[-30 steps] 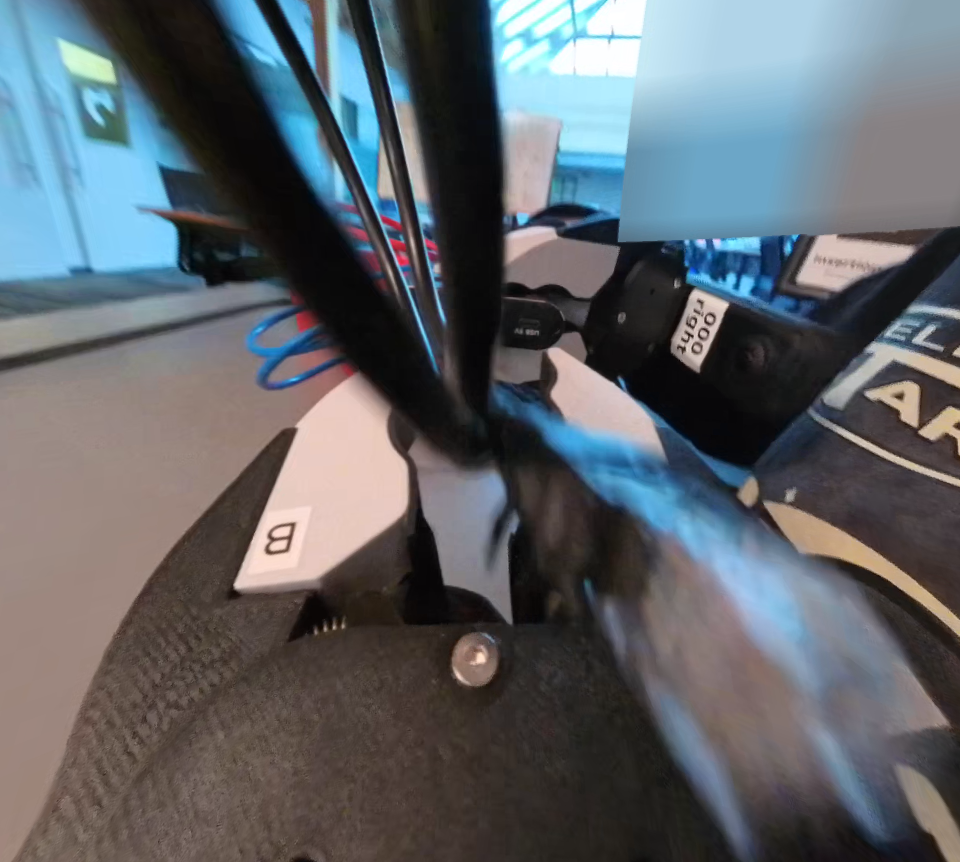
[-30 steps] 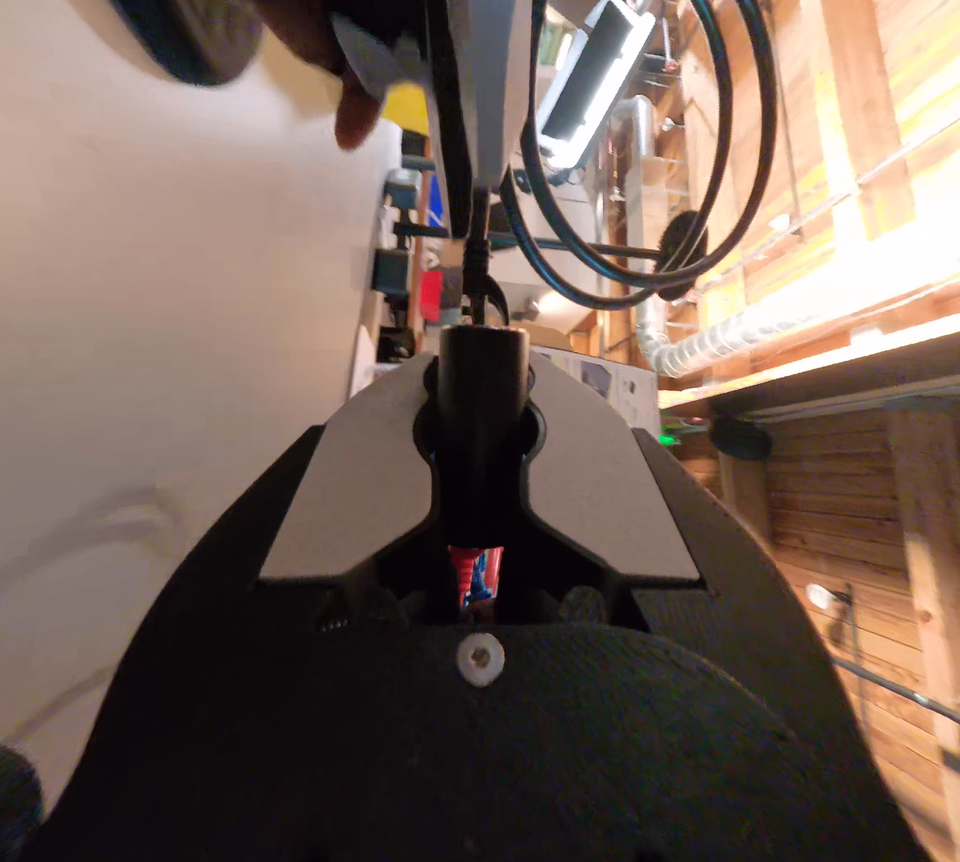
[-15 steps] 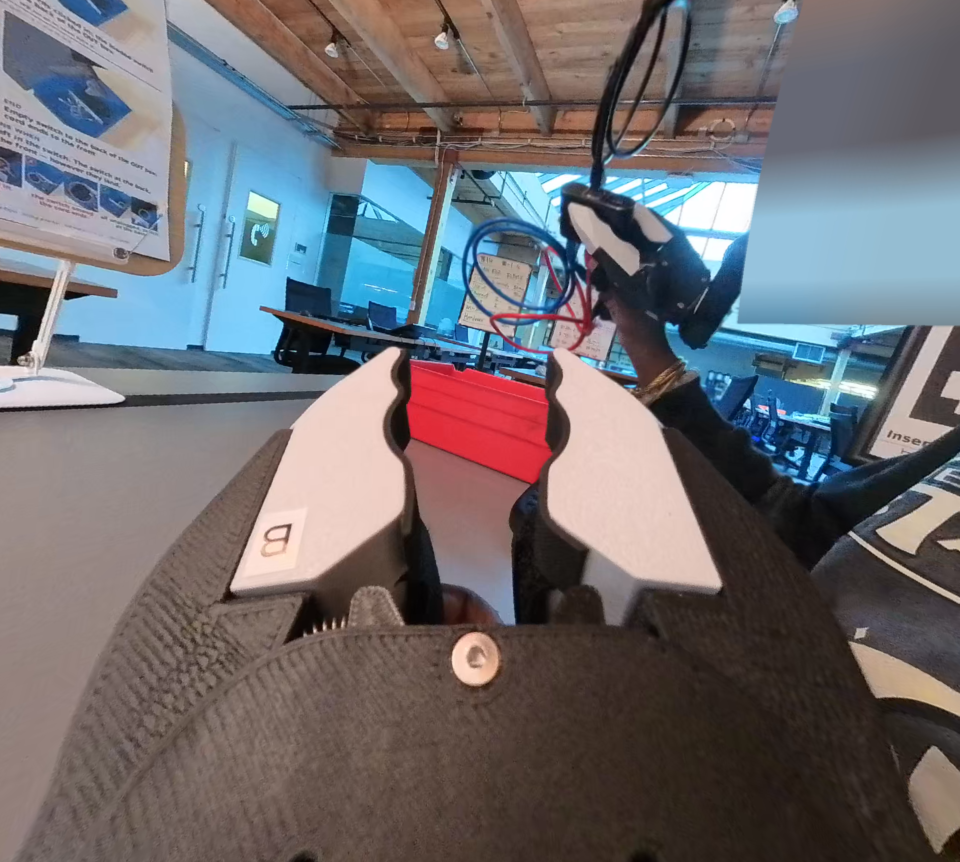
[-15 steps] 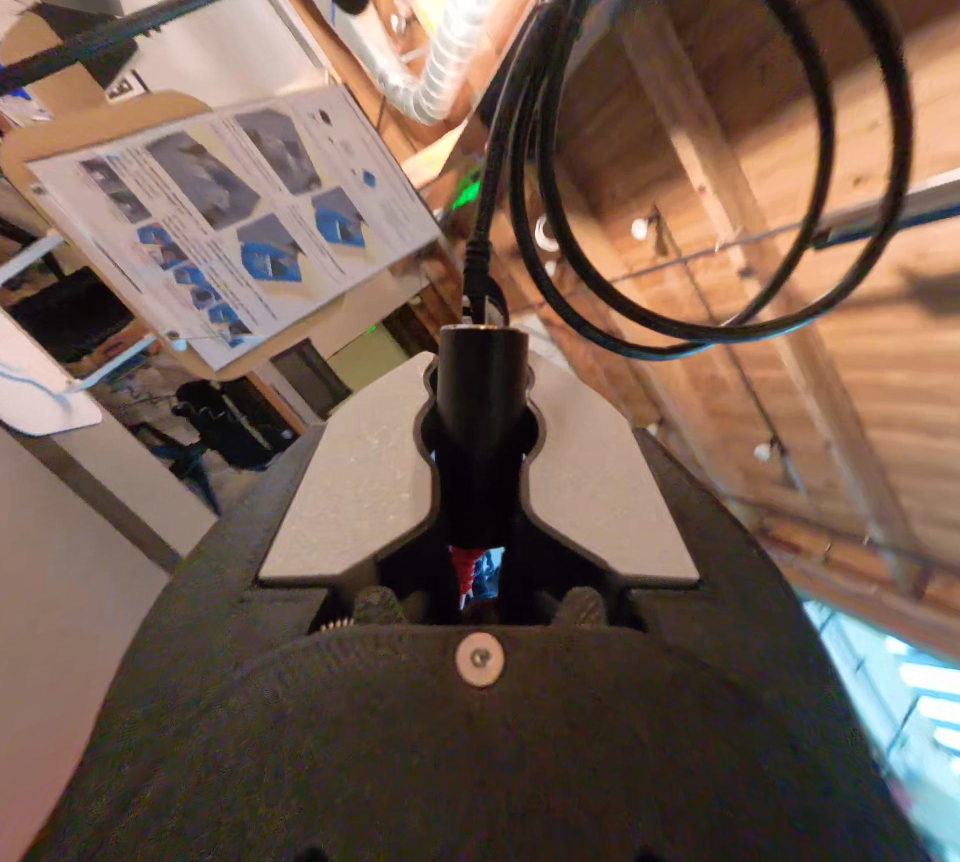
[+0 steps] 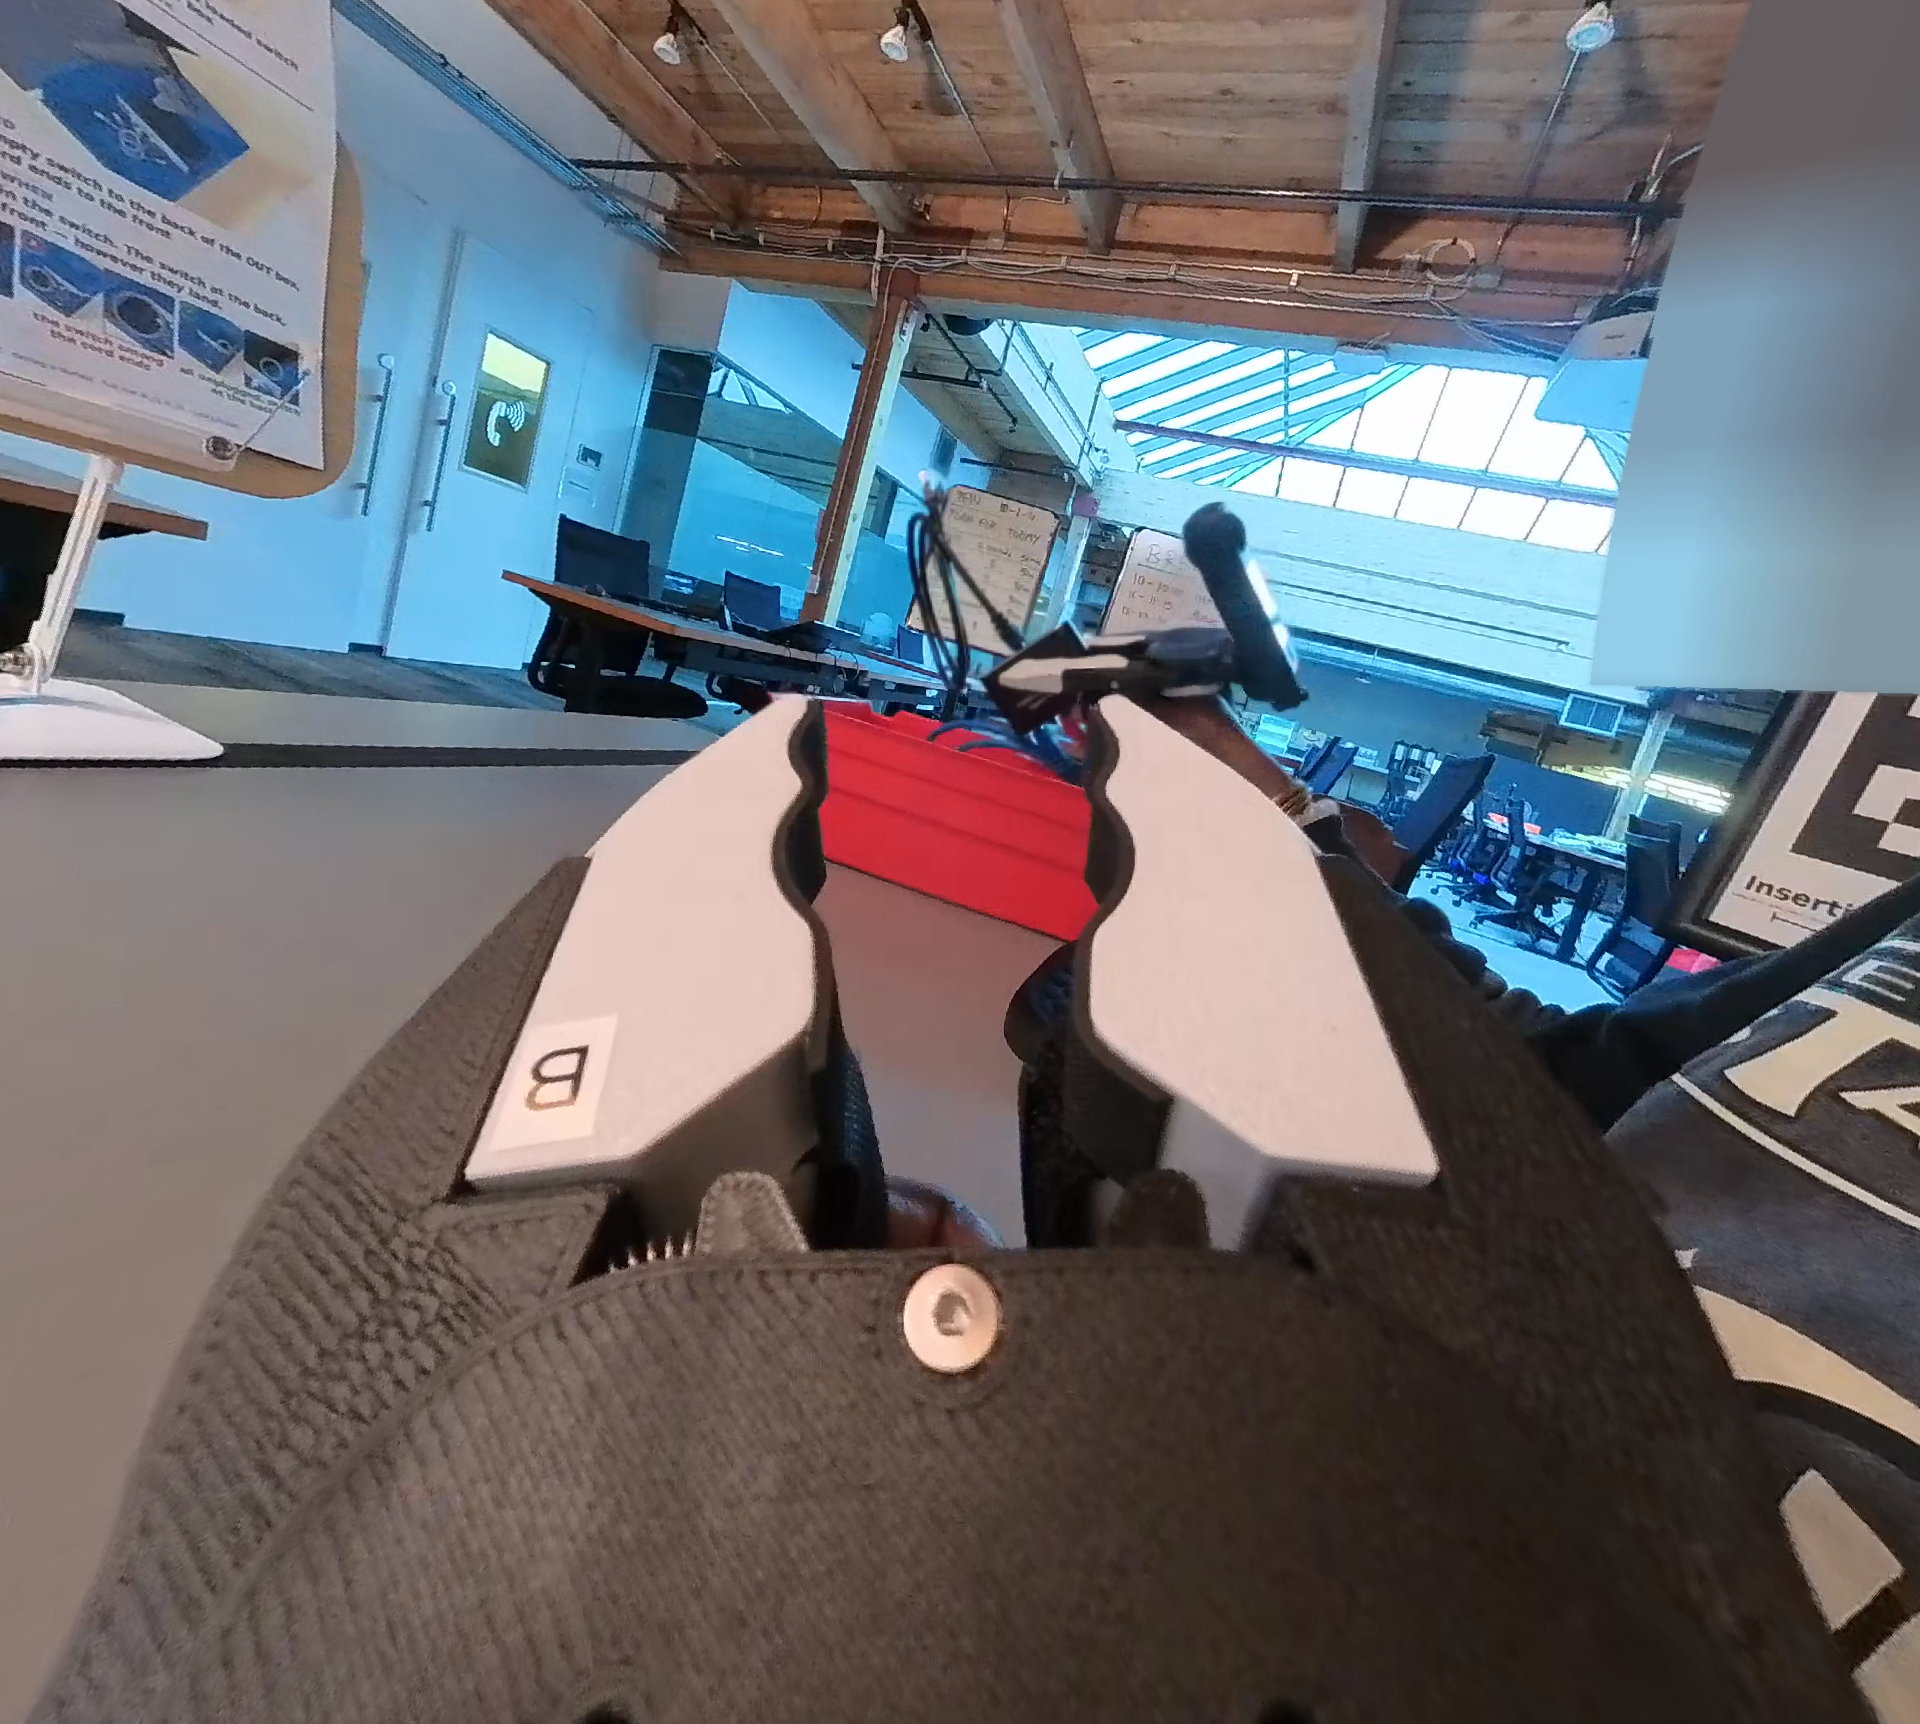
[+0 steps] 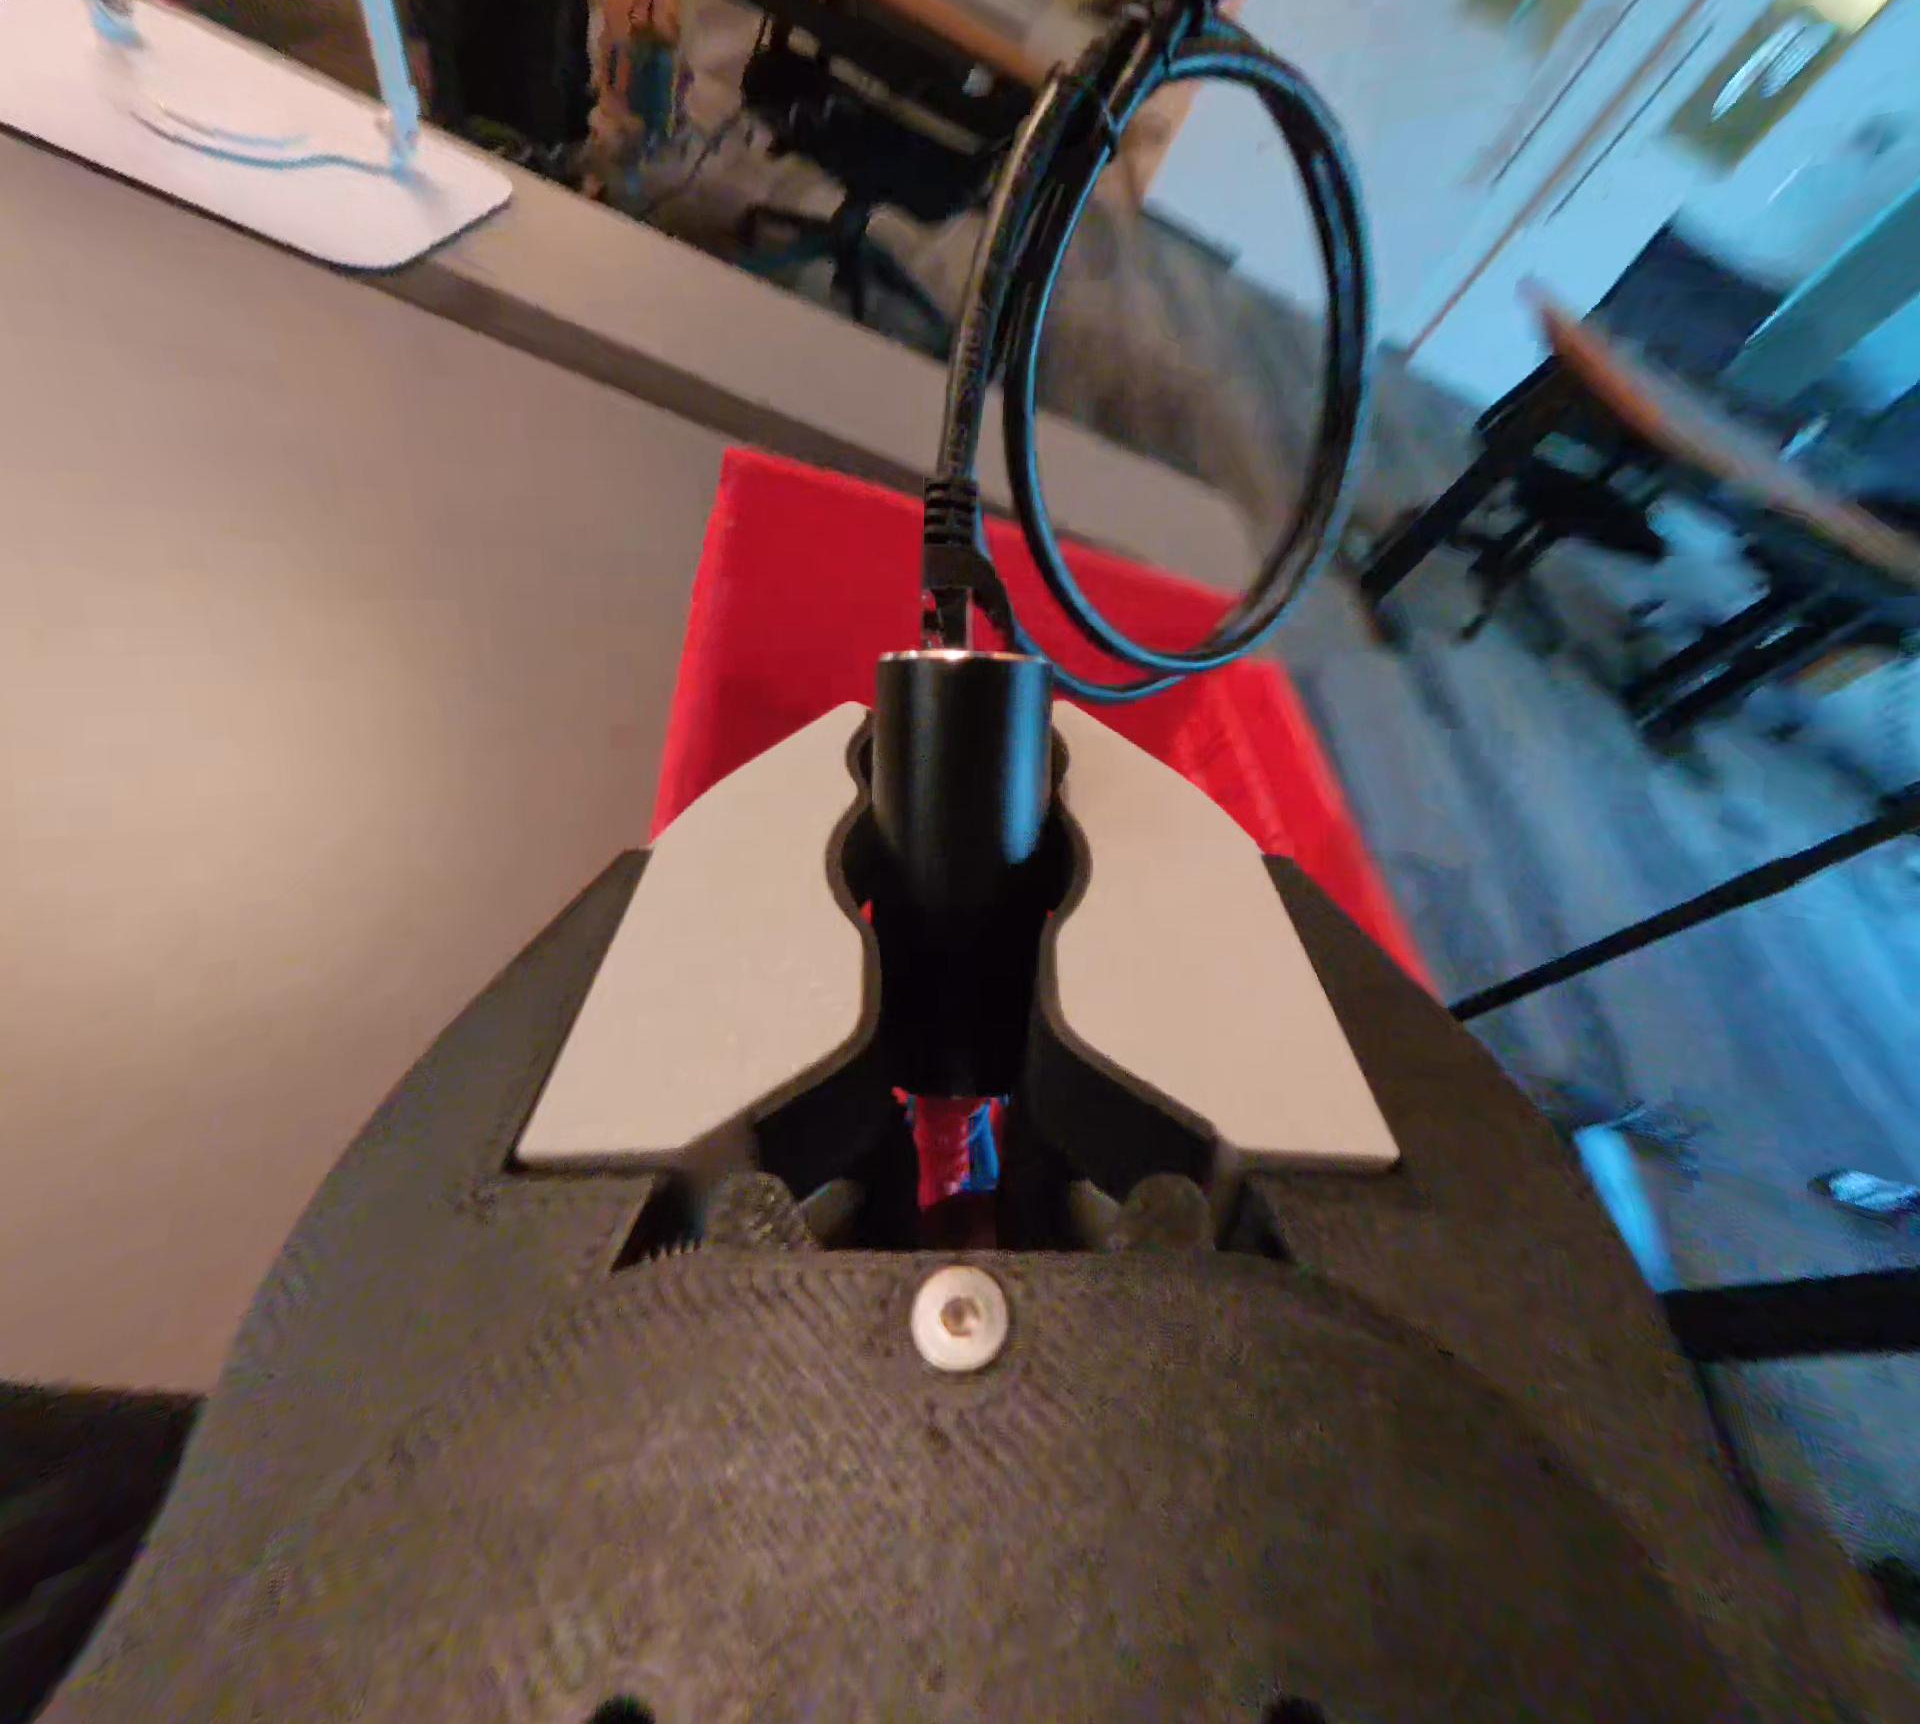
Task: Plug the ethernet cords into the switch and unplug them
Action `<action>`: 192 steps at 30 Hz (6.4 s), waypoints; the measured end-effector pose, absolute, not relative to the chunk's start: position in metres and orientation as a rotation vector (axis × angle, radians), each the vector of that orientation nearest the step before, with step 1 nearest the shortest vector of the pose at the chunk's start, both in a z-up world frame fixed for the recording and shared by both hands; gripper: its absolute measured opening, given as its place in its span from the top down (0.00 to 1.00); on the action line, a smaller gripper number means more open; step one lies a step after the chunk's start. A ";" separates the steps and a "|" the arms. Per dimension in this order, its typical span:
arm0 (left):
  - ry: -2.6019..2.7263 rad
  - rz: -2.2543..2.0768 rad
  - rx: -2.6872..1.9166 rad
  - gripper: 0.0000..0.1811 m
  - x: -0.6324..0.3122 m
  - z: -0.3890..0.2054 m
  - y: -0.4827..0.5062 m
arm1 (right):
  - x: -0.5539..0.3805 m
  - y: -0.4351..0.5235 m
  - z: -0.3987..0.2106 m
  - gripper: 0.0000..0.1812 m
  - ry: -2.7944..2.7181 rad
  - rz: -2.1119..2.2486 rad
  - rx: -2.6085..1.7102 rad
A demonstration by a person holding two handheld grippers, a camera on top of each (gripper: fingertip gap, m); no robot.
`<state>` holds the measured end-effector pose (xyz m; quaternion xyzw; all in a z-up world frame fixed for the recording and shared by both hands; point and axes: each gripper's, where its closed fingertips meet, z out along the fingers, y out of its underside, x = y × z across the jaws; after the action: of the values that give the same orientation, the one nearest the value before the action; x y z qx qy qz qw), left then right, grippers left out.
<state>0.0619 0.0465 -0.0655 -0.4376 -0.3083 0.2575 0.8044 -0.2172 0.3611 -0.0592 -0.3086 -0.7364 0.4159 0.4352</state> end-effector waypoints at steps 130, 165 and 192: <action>-0.970 1.715 -0.869 0.68 0.166 0.026 -0.161 | 0.078 -0.181 -0.074 0.37 -2.217 2.368 -0.057; -1.049 2.079 -0.766 0.97 0.200 0.044 -0.183 | 0.068 -0.049 -0.002 0.88 -1.690 1.776 0.046; -1.010 1.045 -1.584 0.90 -0.148 -0.131 0.152 | -0.151 0.331 -0.143 0.87 -1.908 1.142 -0.735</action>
<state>-0.1481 0.1522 -0.1313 -0.6479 -0.4131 0.4277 0.4760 -0.1515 0.3311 -0.1428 -0.2890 -0.7504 0.4492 0.3893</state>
